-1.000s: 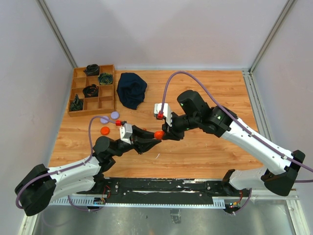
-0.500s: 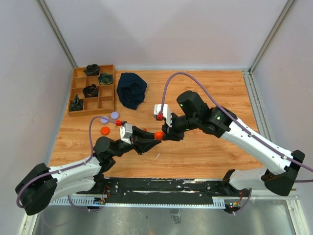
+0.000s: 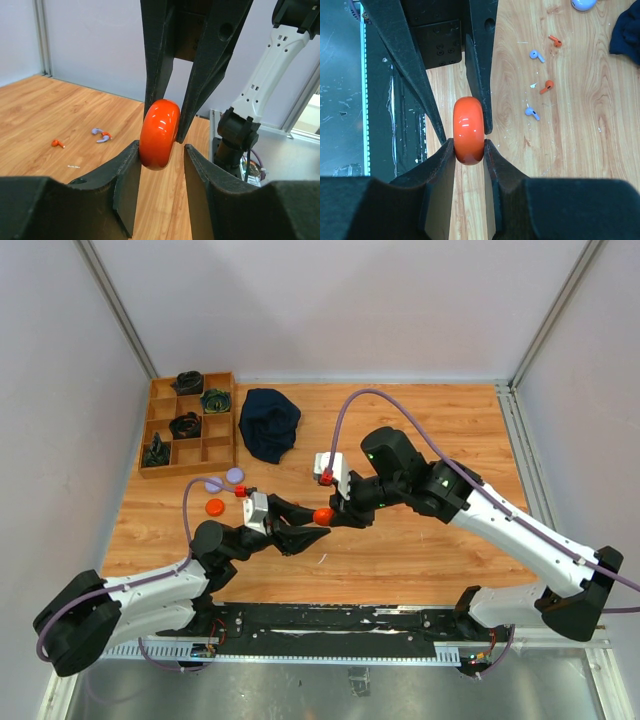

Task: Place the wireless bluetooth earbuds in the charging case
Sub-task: Pick up the charging case at the center of the board, then open the charging case, then pick up the earbud from the center of the board.

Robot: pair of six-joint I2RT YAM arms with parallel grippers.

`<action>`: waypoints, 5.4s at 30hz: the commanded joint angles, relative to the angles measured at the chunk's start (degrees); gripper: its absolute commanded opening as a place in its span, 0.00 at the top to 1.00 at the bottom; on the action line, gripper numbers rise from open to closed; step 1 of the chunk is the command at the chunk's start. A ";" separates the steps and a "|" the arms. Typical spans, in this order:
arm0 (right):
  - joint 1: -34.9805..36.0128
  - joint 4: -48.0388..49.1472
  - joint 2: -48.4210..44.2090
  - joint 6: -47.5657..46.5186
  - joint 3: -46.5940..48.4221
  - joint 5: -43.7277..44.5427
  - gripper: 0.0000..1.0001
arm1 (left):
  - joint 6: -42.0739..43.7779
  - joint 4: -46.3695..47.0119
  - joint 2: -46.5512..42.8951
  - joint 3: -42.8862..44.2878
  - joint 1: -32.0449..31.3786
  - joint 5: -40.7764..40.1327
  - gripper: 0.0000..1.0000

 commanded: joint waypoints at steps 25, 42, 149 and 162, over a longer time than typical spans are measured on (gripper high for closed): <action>0.97 9.22 -7.25 0.71 -5.68 0.02 0.58 | 5.74 -0.65 -1.87 0.74 -0.04 3.90 0.92; 1.05 8.96 -5.76 0.02 -6.23 -0.76 0.53 | 5.68 -1.97 -2.72 1.27 -0.04 3.91 0.93; -40.91 7.73 46.41 12.54 9.18 20.50 0.70 | 8.13 5.73 8.16 -6.38 9.19 1.05 1.00; -40.40 5.89 42.98 13.40 5.74 18.96 0.82 | 7.91 7.04 9.36 -6.45 9.15 1.29 1.00</action>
